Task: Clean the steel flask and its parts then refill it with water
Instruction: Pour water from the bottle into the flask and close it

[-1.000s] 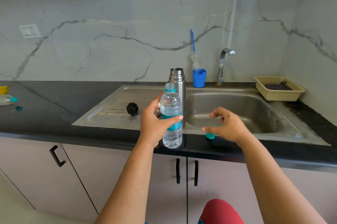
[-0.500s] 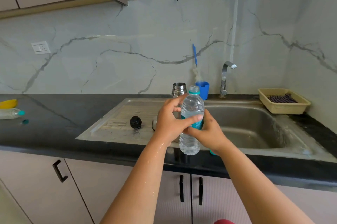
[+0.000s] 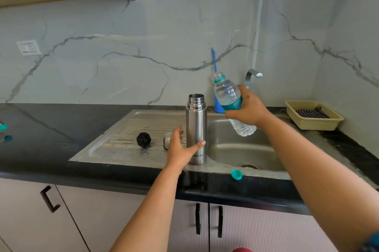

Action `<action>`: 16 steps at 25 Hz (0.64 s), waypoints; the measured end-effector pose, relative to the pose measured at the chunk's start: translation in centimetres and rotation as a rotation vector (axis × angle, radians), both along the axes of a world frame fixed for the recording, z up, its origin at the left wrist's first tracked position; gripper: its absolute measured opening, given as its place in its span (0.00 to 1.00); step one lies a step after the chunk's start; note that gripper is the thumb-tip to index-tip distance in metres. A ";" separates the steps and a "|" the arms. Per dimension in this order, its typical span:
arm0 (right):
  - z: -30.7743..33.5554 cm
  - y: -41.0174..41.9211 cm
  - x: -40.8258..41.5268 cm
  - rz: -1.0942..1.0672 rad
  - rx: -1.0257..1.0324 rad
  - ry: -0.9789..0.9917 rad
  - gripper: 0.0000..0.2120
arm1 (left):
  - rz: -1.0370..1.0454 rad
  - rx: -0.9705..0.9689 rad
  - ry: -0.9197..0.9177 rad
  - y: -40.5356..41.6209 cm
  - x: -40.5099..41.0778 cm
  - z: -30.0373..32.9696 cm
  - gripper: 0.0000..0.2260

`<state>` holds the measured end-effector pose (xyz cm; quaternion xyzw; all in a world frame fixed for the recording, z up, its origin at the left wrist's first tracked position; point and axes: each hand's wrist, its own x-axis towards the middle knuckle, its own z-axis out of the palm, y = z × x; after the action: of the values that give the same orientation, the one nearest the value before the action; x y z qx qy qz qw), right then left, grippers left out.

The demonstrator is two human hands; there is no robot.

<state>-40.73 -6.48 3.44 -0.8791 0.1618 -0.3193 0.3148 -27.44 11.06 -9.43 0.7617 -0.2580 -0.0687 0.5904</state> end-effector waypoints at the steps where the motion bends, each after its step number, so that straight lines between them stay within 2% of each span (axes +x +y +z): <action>1: 0.3 -0.4 0.4 0.018 -0.043 0.032 0.27 | -0.021 -0.040 0.041 -0.2 0.3 -0.3 0.47; 8: 2.1 -2.3 3.0 0.068 -0.233 0.101 0.31 | -0.101 -0.186 0.023 -0.7 1.3 -1.6 0.30; 16: 2.9 -3.0 4.5 0.096 -0.397 0.176 0.33 | -0.133 -0.226 -0.010 -0.5 1.6 -3.0 0.32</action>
<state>-36.20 -9.48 6.32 -0.9550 0.0806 -0.2515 0.1349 -25.79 10.53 -12.40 0.6719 -0.3170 -0.0745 0.6652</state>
